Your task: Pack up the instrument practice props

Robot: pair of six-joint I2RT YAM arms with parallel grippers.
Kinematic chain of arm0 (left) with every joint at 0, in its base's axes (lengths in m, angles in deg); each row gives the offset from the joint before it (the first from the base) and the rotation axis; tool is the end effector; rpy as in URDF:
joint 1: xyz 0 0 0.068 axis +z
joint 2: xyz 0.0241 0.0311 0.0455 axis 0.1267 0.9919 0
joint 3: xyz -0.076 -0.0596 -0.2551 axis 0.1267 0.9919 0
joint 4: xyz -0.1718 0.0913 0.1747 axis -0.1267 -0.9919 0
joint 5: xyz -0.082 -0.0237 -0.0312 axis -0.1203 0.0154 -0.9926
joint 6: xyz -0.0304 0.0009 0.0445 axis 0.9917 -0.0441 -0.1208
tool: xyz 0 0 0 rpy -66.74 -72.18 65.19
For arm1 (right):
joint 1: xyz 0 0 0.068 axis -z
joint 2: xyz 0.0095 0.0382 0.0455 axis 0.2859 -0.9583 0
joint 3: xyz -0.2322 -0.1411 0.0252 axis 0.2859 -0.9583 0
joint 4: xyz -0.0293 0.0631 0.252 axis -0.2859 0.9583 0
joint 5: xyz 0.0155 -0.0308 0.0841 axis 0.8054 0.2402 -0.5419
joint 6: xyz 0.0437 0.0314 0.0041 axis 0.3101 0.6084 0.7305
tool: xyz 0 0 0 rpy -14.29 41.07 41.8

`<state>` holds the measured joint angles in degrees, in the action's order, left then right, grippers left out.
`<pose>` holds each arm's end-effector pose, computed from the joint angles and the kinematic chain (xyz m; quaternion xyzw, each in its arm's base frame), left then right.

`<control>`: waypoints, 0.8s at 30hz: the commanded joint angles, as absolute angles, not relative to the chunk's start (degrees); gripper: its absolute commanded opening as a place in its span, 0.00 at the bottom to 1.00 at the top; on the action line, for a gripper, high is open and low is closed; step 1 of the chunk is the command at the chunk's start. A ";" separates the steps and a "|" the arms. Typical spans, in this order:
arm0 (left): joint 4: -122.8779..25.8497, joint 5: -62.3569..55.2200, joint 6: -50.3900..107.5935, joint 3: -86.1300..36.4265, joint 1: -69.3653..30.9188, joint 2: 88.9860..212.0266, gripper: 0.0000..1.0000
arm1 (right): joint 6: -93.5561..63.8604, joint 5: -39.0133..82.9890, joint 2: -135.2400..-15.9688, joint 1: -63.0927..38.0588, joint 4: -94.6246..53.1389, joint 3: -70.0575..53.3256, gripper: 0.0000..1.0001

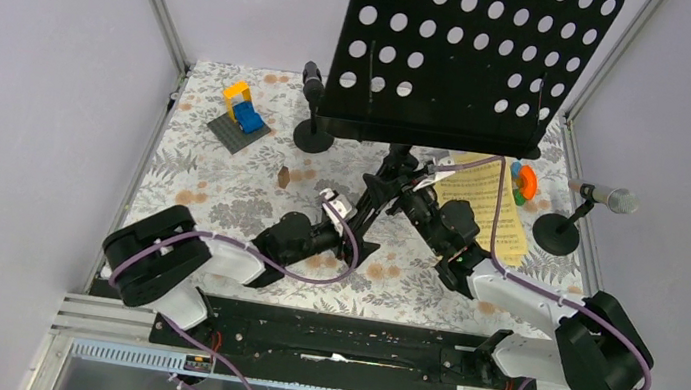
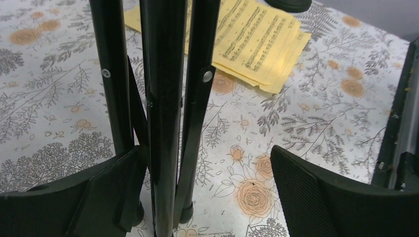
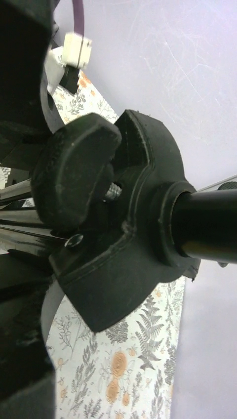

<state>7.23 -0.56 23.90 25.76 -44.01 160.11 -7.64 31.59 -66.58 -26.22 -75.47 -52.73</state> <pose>0.1657 -0.2119 0.1734 0.3082 0.6735 -0.3558 0.5699 0.1989 0.1826 0.2754 -0.1412 0.6039 0.3640 0.6949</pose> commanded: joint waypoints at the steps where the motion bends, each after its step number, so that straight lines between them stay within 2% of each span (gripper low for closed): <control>1: 14.59 1.76 22.83 22.38 -44.30 164.38 0.99 | -5.10 26.38 -63.57 -26.59 -74.15 -49.82 0.00; 4: 14.99 3.26 23.53 21.84 -44.23 166.59 0.98 | -4.92 24.97 -62.43 -26.57 -72.26 -49.56 0.00; 13: 15.01 7.06 24.12 23.24 -44.33 168.18 0.84 | -3.25 22.27 -58.56 -26.56 -66.32 -48.25 0.00; 17: 12.21 7.93 22.88 22.63 -44.35 167.42 0.72 | -3.65 22.48 -57.09 -26.55 -64.04 -47.80 0.00; 24: 8.83 7.71 21.75 21.84 -44.33 166.27 0.43 | -5.15 22.94 -55.55 -26.55 -60.92 -46.66 0.00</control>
